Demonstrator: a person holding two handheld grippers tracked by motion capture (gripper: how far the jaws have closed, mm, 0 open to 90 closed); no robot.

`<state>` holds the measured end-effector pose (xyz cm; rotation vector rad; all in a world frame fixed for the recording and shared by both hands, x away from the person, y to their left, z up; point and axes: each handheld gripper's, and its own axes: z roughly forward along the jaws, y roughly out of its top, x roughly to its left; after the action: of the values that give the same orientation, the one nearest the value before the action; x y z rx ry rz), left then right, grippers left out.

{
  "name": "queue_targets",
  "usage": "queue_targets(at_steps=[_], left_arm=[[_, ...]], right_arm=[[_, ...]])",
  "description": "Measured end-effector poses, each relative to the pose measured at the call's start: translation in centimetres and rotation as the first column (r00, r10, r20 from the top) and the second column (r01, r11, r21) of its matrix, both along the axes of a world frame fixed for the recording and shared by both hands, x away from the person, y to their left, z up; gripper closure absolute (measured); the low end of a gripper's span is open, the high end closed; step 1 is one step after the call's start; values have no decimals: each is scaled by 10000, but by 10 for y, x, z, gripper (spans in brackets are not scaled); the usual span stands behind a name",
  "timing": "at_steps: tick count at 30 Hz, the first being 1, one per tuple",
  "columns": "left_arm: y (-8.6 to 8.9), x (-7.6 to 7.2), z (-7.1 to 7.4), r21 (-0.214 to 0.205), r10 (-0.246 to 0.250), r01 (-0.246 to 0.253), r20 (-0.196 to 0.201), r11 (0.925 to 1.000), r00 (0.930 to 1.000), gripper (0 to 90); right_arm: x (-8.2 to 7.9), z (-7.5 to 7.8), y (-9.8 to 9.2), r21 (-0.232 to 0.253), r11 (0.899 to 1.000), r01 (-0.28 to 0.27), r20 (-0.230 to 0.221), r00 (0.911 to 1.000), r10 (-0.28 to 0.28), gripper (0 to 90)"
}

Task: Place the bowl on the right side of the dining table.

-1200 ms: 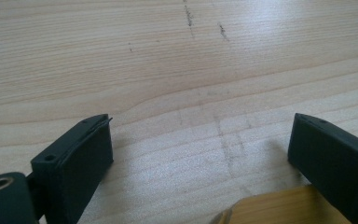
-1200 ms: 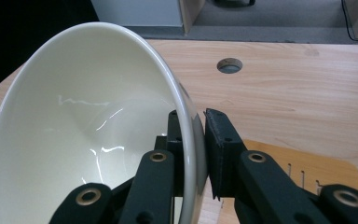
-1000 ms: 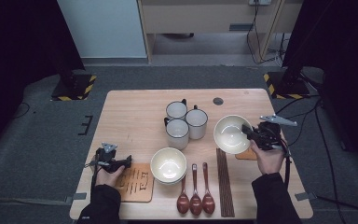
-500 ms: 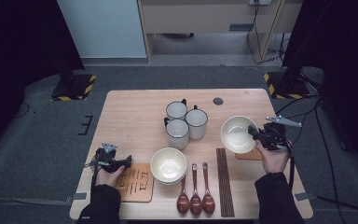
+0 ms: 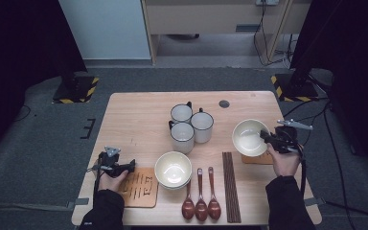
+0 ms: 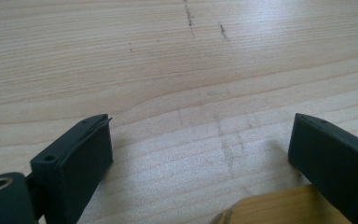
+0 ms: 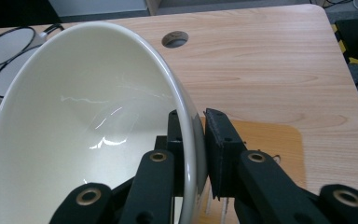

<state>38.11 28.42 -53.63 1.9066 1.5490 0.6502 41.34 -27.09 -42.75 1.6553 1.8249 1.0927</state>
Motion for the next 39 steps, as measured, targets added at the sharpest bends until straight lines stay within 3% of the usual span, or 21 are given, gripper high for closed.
queue_targets(at_steps=[21, 39], left_arm=[[0, 0, 0, -1, -3, 3, 0, 10000, 10000, 53], [0, 0, 0, -1, -4, 4, -2, 10000, 10000, 53]], right_arm=[[13, -22, -22, -172, 9977, 650, -584, 9961, -659, 809], [25, -40, -27, -390, 9951, 913, -1132, 9890, -952, 811]])
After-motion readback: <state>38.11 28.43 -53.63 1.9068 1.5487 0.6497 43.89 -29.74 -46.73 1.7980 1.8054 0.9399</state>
